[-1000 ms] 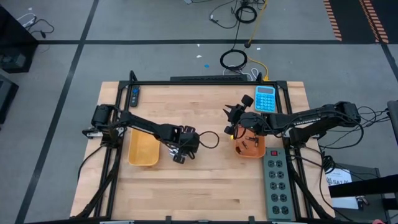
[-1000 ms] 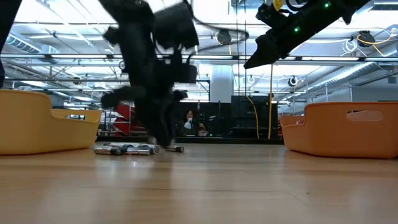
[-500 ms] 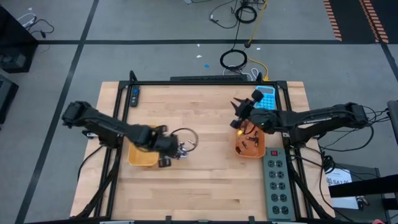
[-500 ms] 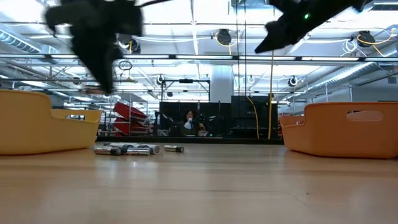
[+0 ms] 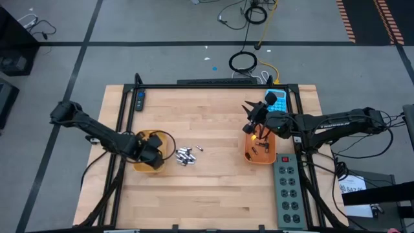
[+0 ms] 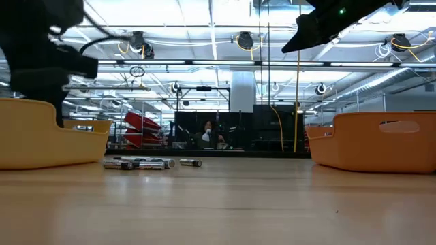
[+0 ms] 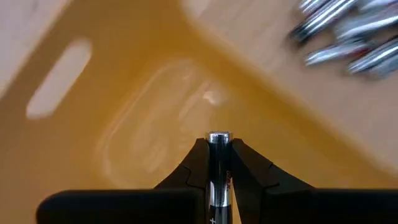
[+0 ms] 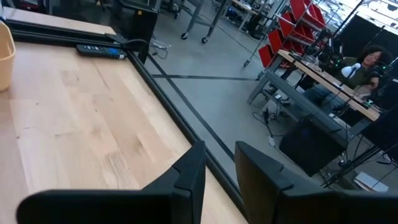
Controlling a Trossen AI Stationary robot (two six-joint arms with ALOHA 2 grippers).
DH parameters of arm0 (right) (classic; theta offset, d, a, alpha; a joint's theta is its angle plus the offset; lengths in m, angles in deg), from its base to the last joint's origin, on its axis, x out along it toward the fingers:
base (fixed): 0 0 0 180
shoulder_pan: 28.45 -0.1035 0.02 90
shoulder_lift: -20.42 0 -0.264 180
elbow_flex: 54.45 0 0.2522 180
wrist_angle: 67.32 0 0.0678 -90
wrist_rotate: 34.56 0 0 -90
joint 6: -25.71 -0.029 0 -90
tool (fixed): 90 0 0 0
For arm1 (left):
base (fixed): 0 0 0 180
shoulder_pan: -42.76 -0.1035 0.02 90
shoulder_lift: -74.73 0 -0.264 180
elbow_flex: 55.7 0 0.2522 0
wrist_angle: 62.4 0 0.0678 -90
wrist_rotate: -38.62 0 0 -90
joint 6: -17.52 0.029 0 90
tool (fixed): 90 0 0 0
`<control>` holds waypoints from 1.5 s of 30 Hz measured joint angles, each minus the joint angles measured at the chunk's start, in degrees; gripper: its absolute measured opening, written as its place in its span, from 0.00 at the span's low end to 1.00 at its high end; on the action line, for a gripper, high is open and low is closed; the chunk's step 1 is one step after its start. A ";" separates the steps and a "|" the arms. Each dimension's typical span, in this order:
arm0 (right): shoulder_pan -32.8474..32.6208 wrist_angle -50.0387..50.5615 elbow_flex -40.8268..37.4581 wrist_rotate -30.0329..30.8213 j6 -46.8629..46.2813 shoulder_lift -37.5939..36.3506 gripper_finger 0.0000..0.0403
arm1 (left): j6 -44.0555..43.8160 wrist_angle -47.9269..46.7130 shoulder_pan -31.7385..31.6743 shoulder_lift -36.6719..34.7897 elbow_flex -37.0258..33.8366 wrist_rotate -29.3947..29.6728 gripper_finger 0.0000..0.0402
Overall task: Sort batteries
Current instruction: Put the silver battery into the yellow bin
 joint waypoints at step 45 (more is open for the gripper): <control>0.00 0.80 0.09 -4.15 -2.72 0.72 0.20 | 50.81 17.06 -19.24 20.14 20.63 -8.07 0.31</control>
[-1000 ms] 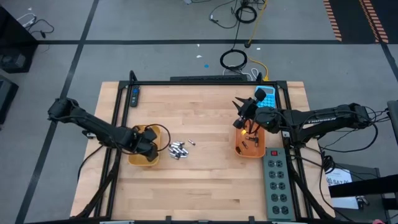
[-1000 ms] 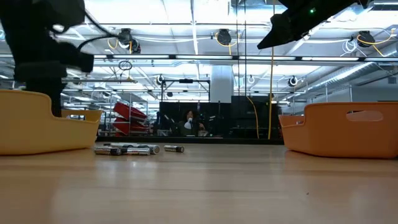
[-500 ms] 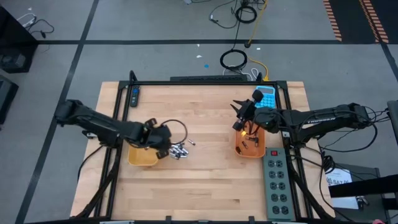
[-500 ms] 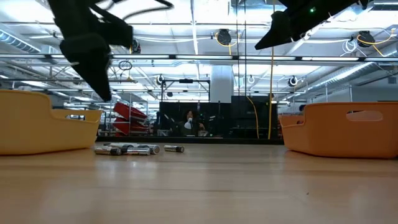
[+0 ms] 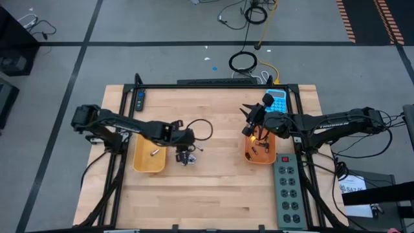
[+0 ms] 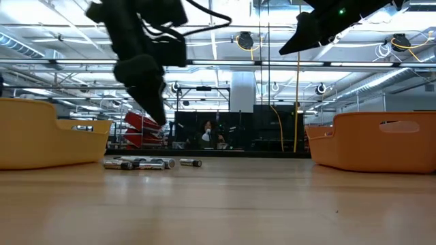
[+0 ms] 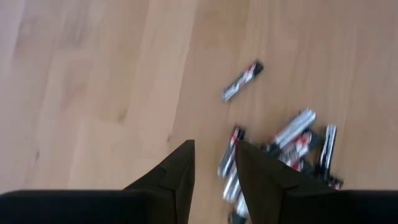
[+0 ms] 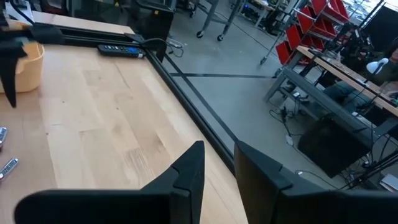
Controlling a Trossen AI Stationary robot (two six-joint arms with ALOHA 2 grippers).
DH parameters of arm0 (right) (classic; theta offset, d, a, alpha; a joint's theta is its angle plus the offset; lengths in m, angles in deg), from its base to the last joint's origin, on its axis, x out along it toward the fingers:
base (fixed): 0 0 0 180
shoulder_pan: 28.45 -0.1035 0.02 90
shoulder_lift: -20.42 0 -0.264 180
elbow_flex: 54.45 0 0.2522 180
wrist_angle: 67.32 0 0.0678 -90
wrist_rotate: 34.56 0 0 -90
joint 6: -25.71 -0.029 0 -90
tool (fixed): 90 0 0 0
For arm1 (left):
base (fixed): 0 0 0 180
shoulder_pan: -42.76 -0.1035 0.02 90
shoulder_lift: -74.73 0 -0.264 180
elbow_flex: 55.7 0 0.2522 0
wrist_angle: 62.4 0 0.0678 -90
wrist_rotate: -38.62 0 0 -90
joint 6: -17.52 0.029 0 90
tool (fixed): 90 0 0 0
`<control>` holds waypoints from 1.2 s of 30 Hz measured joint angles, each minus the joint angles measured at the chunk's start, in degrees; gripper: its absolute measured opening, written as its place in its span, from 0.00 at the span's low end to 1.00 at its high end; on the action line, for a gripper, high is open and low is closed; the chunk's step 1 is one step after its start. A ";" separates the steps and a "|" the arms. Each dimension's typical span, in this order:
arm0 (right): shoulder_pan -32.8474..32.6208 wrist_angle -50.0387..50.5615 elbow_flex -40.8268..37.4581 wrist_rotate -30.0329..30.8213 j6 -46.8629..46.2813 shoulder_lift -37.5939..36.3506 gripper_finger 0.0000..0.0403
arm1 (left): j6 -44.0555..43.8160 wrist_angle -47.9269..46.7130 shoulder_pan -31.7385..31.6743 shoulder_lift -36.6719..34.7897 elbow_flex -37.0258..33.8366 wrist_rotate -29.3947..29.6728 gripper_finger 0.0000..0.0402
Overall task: Sort batteries
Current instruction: Put the silver battery into the yellow bin
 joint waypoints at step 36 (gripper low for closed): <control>0.00 11.37 0.00 0.11 -8.70 0.00 0.20 | 26.49 2.02 -5.16 22.05 12.09 -12.90 0.09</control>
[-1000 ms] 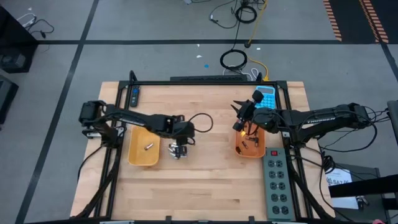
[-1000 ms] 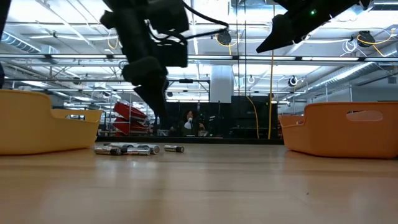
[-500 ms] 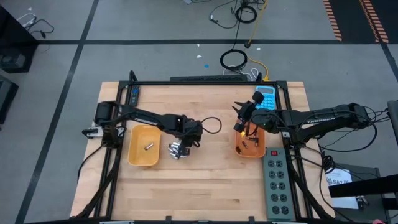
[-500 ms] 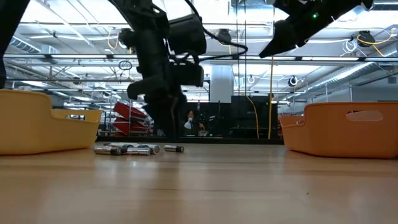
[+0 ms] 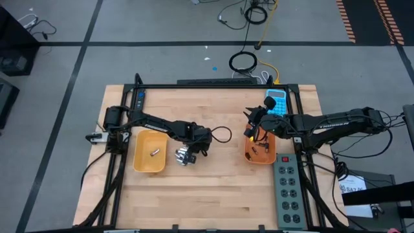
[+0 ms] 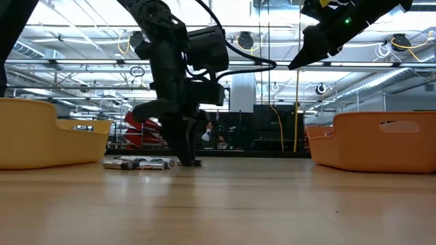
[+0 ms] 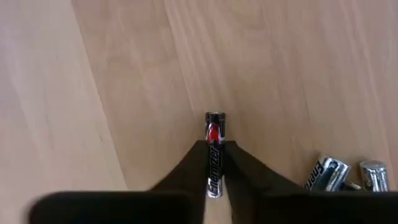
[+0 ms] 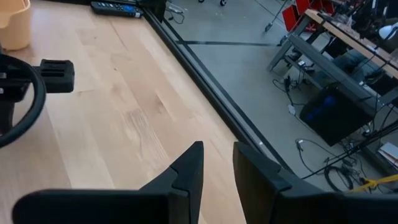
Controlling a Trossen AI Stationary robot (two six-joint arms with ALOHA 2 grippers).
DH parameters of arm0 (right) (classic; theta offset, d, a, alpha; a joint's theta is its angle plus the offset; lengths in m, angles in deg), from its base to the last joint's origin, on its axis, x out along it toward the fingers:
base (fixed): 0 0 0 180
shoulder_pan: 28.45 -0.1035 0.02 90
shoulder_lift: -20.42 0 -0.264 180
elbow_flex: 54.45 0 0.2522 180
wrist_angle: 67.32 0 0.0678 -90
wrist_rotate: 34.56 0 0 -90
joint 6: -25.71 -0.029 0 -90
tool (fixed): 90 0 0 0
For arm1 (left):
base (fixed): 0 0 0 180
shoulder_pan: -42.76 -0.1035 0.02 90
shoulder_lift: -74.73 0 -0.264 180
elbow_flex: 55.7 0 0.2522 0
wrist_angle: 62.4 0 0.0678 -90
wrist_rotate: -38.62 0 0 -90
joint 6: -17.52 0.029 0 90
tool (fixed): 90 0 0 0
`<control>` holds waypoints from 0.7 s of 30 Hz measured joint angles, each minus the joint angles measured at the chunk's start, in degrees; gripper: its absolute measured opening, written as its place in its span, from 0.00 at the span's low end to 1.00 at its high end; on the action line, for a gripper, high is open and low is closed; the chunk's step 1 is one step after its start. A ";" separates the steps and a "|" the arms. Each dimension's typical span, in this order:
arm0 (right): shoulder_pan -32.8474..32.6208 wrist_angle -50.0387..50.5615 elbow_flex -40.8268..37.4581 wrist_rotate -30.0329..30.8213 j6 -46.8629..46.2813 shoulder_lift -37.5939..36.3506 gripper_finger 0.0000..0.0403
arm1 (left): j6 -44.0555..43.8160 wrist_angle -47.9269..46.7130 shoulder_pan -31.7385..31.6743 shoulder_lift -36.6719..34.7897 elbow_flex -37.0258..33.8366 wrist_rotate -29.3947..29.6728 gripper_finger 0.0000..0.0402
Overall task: Sort batteries
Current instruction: Put the silver battery into the yellow bin
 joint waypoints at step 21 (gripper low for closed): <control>0.00 -1.06 -0.02 3.21 4.06 -0.29 0.20 | -14.08 -13.40 2.72 -9.82 4.19 3.87 0.04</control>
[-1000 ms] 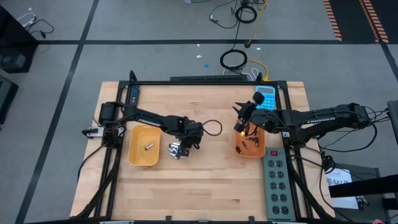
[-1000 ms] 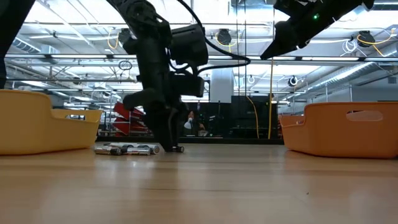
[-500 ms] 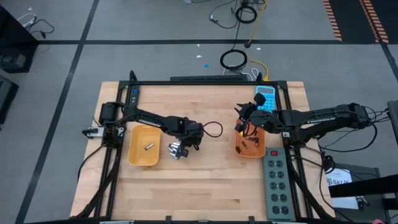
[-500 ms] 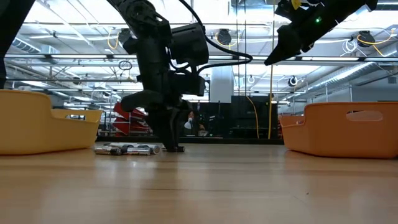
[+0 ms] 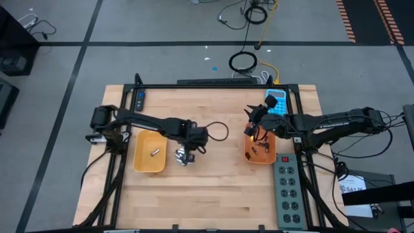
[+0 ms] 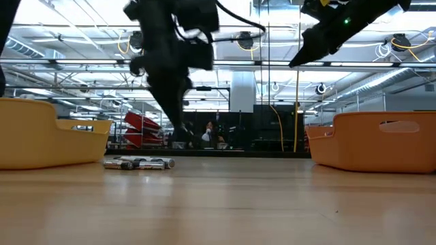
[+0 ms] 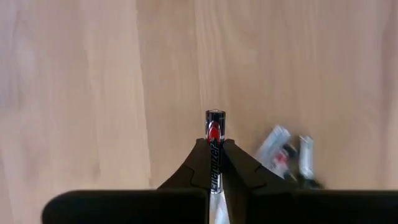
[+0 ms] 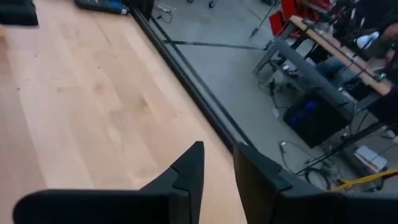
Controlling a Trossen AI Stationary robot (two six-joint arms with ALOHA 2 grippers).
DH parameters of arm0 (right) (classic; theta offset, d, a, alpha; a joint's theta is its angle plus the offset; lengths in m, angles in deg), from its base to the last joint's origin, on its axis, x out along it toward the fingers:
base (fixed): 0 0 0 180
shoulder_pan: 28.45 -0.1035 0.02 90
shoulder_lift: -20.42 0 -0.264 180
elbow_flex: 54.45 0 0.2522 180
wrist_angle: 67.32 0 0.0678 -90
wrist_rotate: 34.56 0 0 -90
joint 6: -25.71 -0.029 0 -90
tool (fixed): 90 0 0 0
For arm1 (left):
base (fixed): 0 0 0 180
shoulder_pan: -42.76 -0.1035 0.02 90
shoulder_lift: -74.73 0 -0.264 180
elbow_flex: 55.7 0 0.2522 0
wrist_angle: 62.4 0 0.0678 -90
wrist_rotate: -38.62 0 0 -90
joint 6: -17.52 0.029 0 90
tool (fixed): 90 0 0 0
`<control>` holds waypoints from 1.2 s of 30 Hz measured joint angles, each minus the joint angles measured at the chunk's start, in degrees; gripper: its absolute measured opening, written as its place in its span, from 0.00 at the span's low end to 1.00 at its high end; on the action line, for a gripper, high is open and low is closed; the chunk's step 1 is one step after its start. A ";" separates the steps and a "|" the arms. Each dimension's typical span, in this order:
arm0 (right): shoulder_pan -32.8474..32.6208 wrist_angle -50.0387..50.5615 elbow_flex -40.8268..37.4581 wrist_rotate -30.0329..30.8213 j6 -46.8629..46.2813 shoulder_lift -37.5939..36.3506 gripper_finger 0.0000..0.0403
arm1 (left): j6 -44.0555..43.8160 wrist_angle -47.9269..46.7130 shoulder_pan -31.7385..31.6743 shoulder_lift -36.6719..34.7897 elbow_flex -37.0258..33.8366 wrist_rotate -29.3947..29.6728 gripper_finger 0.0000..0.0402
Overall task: Sort batteries
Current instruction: Put the silver battery into the yellow bin
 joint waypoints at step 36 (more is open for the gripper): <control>2.75 -9.90 0.00 -7.76 7.08 -2.38 0.20 | -44.65 -19.72 11.22 -25.48 -20.36 5.92 0.44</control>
